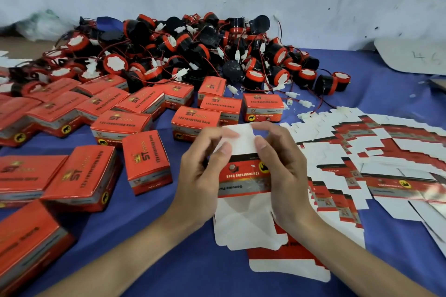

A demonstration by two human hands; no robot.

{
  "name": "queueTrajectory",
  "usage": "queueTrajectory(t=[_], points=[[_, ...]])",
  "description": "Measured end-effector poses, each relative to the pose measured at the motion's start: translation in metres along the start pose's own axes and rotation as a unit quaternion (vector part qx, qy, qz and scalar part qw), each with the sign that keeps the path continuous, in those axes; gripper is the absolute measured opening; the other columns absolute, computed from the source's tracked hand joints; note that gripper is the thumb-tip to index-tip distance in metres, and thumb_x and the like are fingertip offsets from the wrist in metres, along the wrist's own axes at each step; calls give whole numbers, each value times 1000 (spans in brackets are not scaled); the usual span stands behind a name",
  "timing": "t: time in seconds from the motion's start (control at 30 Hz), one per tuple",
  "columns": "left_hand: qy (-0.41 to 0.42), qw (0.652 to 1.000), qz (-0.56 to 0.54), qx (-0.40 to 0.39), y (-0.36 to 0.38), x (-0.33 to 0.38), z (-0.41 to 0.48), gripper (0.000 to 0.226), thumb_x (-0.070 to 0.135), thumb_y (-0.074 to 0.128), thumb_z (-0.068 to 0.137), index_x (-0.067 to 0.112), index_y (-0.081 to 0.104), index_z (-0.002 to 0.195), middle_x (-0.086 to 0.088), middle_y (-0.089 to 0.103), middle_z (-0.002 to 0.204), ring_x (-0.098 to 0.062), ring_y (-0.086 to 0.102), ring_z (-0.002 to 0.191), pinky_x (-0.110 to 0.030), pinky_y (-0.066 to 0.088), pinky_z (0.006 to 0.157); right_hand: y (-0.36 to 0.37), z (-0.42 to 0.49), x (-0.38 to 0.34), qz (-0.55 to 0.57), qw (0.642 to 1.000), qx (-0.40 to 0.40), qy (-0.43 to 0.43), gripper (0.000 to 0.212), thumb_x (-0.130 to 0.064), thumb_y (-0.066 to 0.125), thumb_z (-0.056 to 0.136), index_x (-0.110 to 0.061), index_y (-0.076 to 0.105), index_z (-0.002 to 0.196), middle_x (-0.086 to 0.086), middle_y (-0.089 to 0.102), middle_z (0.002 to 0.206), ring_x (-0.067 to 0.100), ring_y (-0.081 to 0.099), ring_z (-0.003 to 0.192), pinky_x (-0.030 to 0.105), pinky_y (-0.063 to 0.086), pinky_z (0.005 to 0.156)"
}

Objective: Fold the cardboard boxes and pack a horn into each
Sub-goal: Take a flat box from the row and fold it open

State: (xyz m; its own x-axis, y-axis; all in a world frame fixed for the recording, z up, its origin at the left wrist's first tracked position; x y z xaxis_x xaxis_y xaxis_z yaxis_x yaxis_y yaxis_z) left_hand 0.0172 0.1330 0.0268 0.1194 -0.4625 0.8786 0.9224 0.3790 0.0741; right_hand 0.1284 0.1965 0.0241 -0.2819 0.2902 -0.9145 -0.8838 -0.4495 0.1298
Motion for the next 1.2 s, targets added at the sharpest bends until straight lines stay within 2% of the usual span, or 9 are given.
queueTrajectory(t=[0.17, 0.37, 0.5, 0.63, 0.73, 0.87, 0.97, 1.07, 1.2], points=[[29, 996, 71, 36, -1, 0, -2, 23, 35, 46, 84, 16, 60, 84, -10, 48, 102, -11, 58, 99, -16, 50, 75, -1, -2, 8, -31, 999, 28, 16, 20, -47, 57, 75, -29, 63, 84, -4, 61, 93, 21, 64, 93, 34, 57, 71], [77, 989, 116, 42, -1, 3, -5, 33, 30, 47, 86, 4, 49, 66, -7, 53, 68, -19, 57, 65, -27, 50, 60, 5, -3, 0, -24, 1000, -3, -6, 36, -43, 49, 81, -10, 57, 68, -7, 63, 66, 10, 66, 70, 21, 54, 66], [86, 989, 114, 29, 3, 7, -7, 30, 29, 49, 87, 11, 46, 63, 2, 49, 61, -18, 52, 57, -25, 45, 55, 5, -4, -3, -34, 999, 5, -26, 35, -42, 46, 84, -17, 60, 63, -6, 64, 62, 12, 67, 66, 20, 54, 67], [83, 988, 121, -42, 6, 7, -4, 18, 34, 52, 83, 17, 54, 77, 9, 57, 74, -14, 61, 67, -22, 50, 60, 0, -3, -8, -73, 995, 23, -68, 43, -37, 46, 88, -10, 59, 57, 4, 62, 60, 15, 64, 61, 21, 53, 65], [60, 984, 149, -74, 6, 3, -2, 30, 38, 56, 82, 13, 61, 98, 2, 63, 100, -12, 65, 93, -26, 56, 74, -10, 4, -12, -128, 986, 64, -87, 34, -27, 49, 95, -16, 61, 64, 1, 64, 67, 11, 63, 66, 18, 49, 64], [83, 975, 202, 35, -8, 7, 4, 39, 37, 55, 88, 12, 64, 117, 2, 63, 120, -9, 60, 111, -31, 55, 86, -21, 7, -30, -251, 944, 144, -160, 16, -33, 48, 93, -28, 50, 78, -10, 52, 78, 3, 51, 74, 17, 40, 68], [92, 964, 213, 131, -21, 9, 8, 42, 28, 56, 94, 8, 56, 131, -1, 50, 140, -13, 45, 132, -38, 44, 105, -10, 6, -17, -187, 980, 59, -30, 31, -45, 54, 88, -18, 65, 76, -9, 66, 72, 3, 63, 71, 15, 46, 65], [80, 976, 202, 28, -2, 3, 4, 50, 31, 47, 95, 7, 43, 138, -5, 37, 151, -14, 32, 142, -39, 34, 113, 16, -5, 4, -2, 986, -72, 151, 34, -48, 63, 77, -19, 73, 94, 0, 74, 92, 14, 70, 88, 23, 55, 76], [89, 967, 222, -92, 15, -5, -4, 58, 30, 42, 96, 6, 26, 147, -5, 16, 159, -16, 11, 148, -44, 20, 119, 11, -2, 6, 83, 972, -99, 196, 37, -47, 67, 70, -14, 73, 86, 10, 70, 85, 22, 68, 79, 33, 56, 73]])
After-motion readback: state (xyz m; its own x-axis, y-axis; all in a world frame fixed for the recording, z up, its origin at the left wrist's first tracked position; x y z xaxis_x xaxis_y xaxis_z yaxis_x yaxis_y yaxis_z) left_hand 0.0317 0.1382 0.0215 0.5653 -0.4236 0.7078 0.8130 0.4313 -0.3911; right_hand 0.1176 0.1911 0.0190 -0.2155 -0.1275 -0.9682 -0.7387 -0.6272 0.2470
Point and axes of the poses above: each hand's wrist, its own z-axis towards the middle knuckle, its own y-axis out of the palm, x = y × z, the point moved 6 cm from there along z, towards the middle knuckle
